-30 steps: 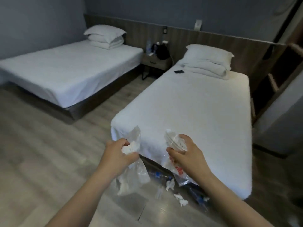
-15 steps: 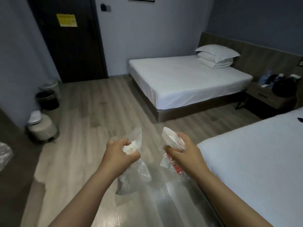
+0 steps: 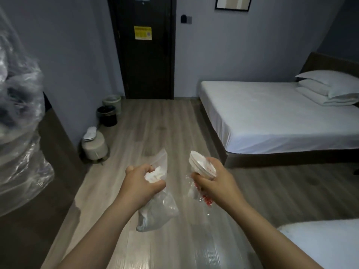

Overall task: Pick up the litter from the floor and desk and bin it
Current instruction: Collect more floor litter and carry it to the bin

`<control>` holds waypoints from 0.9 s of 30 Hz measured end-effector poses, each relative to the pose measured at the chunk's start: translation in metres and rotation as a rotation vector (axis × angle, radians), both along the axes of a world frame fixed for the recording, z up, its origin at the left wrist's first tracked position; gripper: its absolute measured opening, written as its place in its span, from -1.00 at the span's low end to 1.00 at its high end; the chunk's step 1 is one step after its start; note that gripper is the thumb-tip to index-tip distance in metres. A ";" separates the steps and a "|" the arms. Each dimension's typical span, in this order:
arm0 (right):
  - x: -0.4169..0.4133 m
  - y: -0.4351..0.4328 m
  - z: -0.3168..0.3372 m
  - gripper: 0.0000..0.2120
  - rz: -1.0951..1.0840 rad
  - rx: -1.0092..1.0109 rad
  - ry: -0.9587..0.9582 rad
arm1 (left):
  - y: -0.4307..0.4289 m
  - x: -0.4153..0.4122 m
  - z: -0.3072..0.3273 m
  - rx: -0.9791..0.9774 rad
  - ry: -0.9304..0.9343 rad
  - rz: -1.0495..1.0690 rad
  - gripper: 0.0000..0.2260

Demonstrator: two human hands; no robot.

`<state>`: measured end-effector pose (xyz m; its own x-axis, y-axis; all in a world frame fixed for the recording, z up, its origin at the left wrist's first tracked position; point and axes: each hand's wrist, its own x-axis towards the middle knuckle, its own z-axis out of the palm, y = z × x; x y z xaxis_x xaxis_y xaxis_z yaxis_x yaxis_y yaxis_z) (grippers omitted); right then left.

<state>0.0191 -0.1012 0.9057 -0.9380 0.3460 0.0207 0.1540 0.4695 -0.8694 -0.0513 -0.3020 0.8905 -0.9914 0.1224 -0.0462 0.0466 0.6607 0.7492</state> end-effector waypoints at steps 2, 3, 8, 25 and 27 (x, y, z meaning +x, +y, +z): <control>-0.026 0.022 0.005 -0.73 0.037 -0.027 0.019 | 0.022 -0.023 0.003 -0.002 0.013 0.023 -0.79; -0.039 0.035 0.008 -0.73 0.054 -0.034 0.018 | 0.033 -0.034 0.005 -0.002 0.014 0.033 -0.79; -0.101 0.093 0.020 -0.80 0.100 -0.062 0.016 | 0.082 -0.085 0.011 0.002 0.046 0.078 -0.81; -0.377 0.128 -0.004 -0.71 0.231 -0.084 -0.039 | 0.110 -0.321 0.002 -0.003 0.035 0.261 -0.82; -0.422 0.120 -0.003 -0.68 0.239 -0.082 -0.052 | 0.100 -0.363 0.004 0.007 0.027 0.292 -0.81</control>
<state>-0.4031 0.0189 0.9031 -0.9924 0.1133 -0.0483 0.0925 0.4260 -0.9000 -0.4139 -0.2017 0.8943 -0.9856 -0.1682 -0.0191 -0.1245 0.6438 0.7550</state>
